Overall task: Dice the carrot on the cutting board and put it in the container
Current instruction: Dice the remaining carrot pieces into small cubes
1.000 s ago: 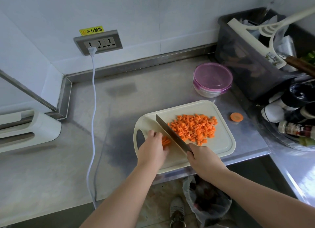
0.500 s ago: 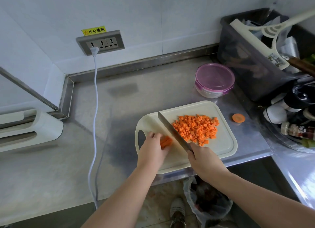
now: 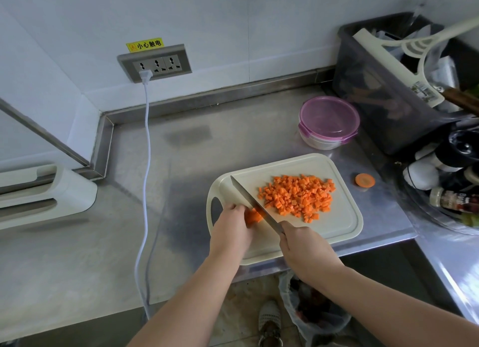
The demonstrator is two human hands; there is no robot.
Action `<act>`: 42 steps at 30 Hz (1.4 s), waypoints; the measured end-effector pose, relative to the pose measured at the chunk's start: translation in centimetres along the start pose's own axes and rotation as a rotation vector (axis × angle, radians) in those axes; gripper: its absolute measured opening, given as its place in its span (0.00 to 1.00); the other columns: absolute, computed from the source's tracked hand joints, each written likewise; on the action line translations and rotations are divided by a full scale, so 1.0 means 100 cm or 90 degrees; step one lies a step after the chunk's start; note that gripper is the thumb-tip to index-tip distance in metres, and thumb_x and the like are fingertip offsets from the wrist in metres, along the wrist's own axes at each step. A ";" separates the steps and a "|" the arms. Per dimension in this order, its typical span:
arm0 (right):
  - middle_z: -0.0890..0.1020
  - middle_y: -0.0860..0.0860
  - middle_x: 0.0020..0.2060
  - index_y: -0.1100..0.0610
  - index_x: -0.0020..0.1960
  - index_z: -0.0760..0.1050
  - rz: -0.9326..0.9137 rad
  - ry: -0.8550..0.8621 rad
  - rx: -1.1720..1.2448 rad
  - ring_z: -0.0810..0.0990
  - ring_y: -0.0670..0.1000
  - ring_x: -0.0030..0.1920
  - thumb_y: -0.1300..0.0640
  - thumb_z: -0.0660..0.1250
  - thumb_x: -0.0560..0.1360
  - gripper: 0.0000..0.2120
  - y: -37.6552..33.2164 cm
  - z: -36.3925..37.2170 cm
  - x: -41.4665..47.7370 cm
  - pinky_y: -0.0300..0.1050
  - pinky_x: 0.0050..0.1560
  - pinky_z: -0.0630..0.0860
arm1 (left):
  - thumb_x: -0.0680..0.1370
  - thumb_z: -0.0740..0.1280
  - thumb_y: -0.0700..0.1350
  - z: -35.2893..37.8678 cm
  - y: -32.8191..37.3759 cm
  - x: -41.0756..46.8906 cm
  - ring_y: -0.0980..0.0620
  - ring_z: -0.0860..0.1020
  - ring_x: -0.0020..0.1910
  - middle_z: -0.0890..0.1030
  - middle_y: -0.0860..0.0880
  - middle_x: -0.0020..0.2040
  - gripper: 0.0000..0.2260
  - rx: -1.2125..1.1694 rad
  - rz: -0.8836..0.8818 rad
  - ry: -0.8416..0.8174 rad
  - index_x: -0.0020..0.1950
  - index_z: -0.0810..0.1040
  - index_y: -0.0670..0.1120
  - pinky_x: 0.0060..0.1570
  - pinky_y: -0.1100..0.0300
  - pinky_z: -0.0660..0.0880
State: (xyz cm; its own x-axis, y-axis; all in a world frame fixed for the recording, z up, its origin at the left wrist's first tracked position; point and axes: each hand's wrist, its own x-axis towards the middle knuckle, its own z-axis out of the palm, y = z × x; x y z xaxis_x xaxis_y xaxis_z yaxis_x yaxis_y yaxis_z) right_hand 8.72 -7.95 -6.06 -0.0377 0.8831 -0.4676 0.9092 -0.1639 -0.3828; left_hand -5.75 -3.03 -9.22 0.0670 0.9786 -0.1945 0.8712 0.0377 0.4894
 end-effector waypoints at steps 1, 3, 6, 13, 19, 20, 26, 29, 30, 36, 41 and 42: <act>0.79 0.51 0.44 0.53 0.64 0.68 0.000 -0.001 0.000 0.80 0.53 0.42 0.58 0.52 0.82 0.13 0.000 0.000 0.000 0.50 0.45 0.81 | 0.77 0.65 0.44 0.000 0.001 0.000 0.49 0.78 0.55 0.77 0.50 0.58 0.11 0.002 -0.001 0.000 0.59 0.78 0.47 0.54 0.55 0.76; 0.80 0.51 0.43 0.53 0.64 0.68 -0.001 -0.003 0.000 0.80 0.53 0.42 0.57 0.51 0.82 0.13 0.000 0.001 0.000 0.51 0.45 0.81 | 0.77 0.65 0.45 0.001 0.002 0.001 0.49 0.78 0.55 0.78 0.50 0.58 0.11 0.007 -0.004 0.002 0.59 0.77 0.47 0.54 0.56 0.75; 0.79 0.52 0.43 0.53 0.65 0.67 -0.004 -0.004 -0.008 0.80 0.54 0.42 0.58 0.51 0.82 0.14 -0.001 0.000 -0.001 0.53 0.45 0.80 | 0.77 0.65 0.45 0.000 0.002 0.002 0.49 0.78 0.54 0.78 0.49 0.57 0.11 0.008 -0.007 0.005 0.58 0.78 0.47 0.52 0.57 0.74; 0.79 0.50 0.41 0.52 0.67 0.66 -0.013 0.009 -0.006 0.80 0.52 0.40 0.58 0.51 0.82 0.15 0.000 0.000 -0.001 0.51 0.44 0.80 | 0.76 0.68 0.46 -0.001 0.000 -0.001 0.49 0.78 0.55 0.78 0.50 0.57 0.13 -0.040 -0.006 0.012 0.60 0.78 0.47 0.56 0.56 0.75; 0.80 0.52 0.45 0.53 0.65 0.68 0.017 0.011 0.018 0.80 0.53 0.44 0.55 0.50 0.83 0.14 0.008 -0.005 0.000 0.51 0.46 0.79 | 0.73 0.72 0.44 0.001 -0.006 -0.002 0.52 0.79 0.48 0.79 0.50 0.51 0.11 -0.134 -0.049 0.013 0.55 0.80 0.46 0.52 0.58 0.77; 0.80 0.52 0.45 0.53 0.65 0.68 0.022 0.001 0.014 0.80 0.54 0.44 0.55 0.50 0.83 0.14 0.008 -0.005 0.000 0.52 0.47 0.79 | 0.73 0.72 0.43 0.001 -0.007 -0.001 0.52 0.79 0.49 0.79 0.49 0.52 0.12 -0.137 -0.054 0.009 0.56 0.80 0.45 0.52 0.59 0.76; 0.79 0.52 0.44 0.53 0.64 0.67 0.018 -0.020 0.005 0.80 0.53 0.44 0.55 0.50 0.83 0.13 0.005 -0.003 0.000 0.49 0.46 0.79 | 0.74 0.72 0.43 0.004 -0.004 0.002 0.51 0.79 0.49 0.78 0.49 0.54 0.13 -0.113 -0.042 0.002 0.58 0.80 0.45 0.51 0.59 0.76; 0.79 0.51 0.45 0.53 0.64 0.67 0.016 -0.024 0.012 0.80 0.52 0.44 0.55 0.50 0.83 0.12 0.005 -0.003 0.000 0.49 0.47 0.80 | 0.74 0.71 0.43 0.004 -0.004 0.003 0.51 0.79 0.50 0.78 0.49 0.54 0.12 -0.101 -0.037 0.001 0.58 0.80 0.45 0.52 0.58 0.76; 0.79 0.51 0.45 0.53 0.64 0.67 0.016 -0.024 0.016 0.80 0.52 0.44 0.55 0.51 0.83 0.12 0.006 -0.003 0.000 0.49 0.47 0.80 | 0.74 0.71 0.43 0.004 -0.004 0.003 0.51 0.79 0.50 0.78 0.48 0.55 0.13 -0.104 -0.040 0.000 0.58 0.80 0.45 0.52 0.58 0.76; 0.79 0.51 0.46 0.53 0.65 0.67 0.015 -0.023 0.016 0.80 0.52 0.45 0.55 0.50 0.83 0.13 0.007 -0.003 0.000 0.49 0.48 0.80 | 0.72 0.73 0.43 0.003 -0.007 0.002 0.51 0.79 0.51 0.78 0.49 0.55 0.16 -0.127 -0.070 -0.011 0.59 0.79 0.45 0.53 0.58 0.77; 0.80 0.51 0.48 0.52 0.67 0.66 0.013 -0.024 0.016 0.80 0.52 0.47 0.54 0.50 0.83 0.15 0.006 -0.004 0.002 0.48 0.49 0.79 | 0.74 0.71 0.46 0.001 0.001 0.000 0.50 0.78 0.50 0.77 0.50 0.54 0.12 -0.071 -0.041 -0.019 0.57 0.79 0.46 0.50 0.59 0.76; 0.79 0.51 0.49 0.52 0.67 0.66 0.012 -0.024 0.017 0.80 0.51 0.47 0.54 0.50 0.83 0.15 0.006 -0.003 0.002 0.48 0.50 0.79 | 0.75 0.70 0.46 0.000 0.003 -0.001 0.50 0.78 0.49 0.77 0.50 0.53 0.11 -0.063 -0.036 -0.014 0.56 0.79 0.46 0.50 0.59 0.76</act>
State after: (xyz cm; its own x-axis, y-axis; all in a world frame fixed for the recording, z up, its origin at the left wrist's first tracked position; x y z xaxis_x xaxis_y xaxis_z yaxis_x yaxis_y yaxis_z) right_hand 9.41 -7.74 -6.12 -0.0367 0.8627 -0.5044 0.8986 -0.1924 -0.3944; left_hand -5.52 -3.07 -9.09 0.0305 0.9697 -0.2423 0.8214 0.1138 0.5589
